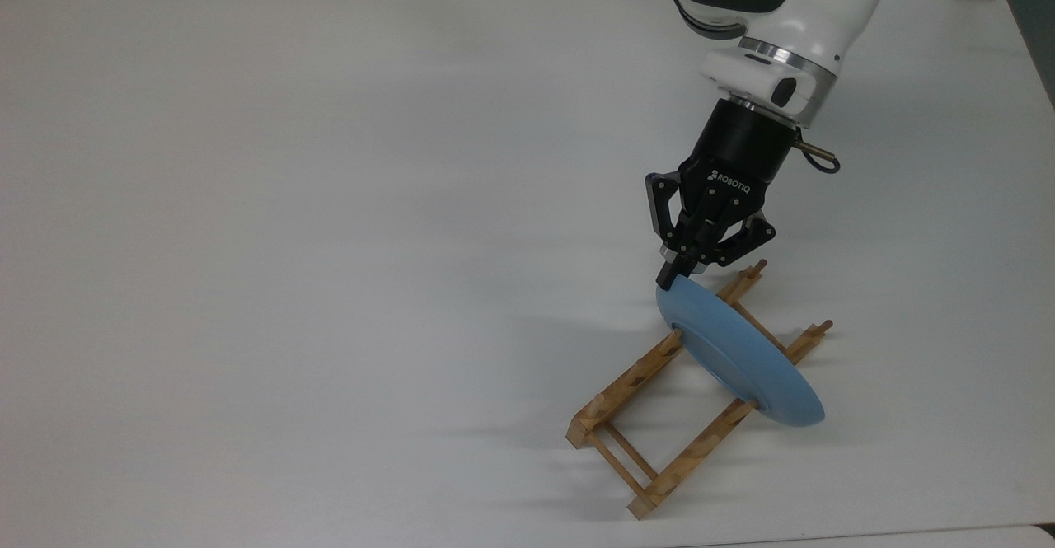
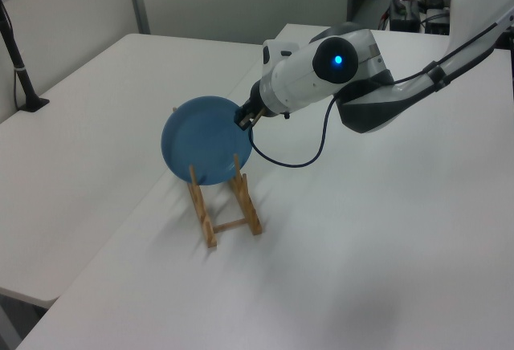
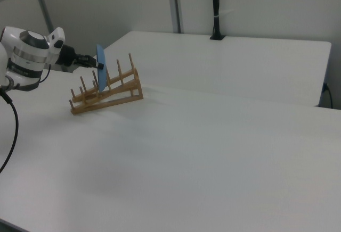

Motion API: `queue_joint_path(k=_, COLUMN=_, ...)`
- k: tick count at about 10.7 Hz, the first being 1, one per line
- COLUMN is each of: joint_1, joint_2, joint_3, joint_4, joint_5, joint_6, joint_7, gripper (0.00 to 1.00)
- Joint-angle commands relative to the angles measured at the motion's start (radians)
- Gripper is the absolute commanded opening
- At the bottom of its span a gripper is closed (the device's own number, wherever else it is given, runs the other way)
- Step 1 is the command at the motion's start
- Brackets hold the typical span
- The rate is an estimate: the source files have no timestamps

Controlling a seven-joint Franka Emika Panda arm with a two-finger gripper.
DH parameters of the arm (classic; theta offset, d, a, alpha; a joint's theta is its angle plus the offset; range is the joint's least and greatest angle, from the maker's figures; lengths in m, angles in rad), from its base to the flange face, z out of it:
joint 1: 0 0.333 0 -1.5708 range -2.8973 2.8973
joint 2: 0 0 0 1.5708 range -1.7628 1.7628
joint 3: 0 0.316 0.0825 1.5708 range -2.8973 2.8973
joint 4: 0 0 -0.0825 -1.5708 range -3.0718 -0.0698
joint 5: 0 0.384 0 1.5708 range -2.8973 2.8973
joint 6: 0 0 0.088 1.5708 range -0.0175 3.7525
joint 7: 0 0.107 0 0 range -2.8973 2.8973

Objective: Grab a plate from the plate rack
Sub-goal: 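Lift the gripped blue plate up out of the wooden rack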

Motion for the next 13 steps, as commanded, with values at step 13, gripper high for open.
queue_joint_path(k=13, joint_1=-0.054, joint_2=-0.242, joint_3=-0.026, joint_4=0.001, joint_5=0.341, joint_6=-0.079, joint_7=-0.106, gripper=0.0)
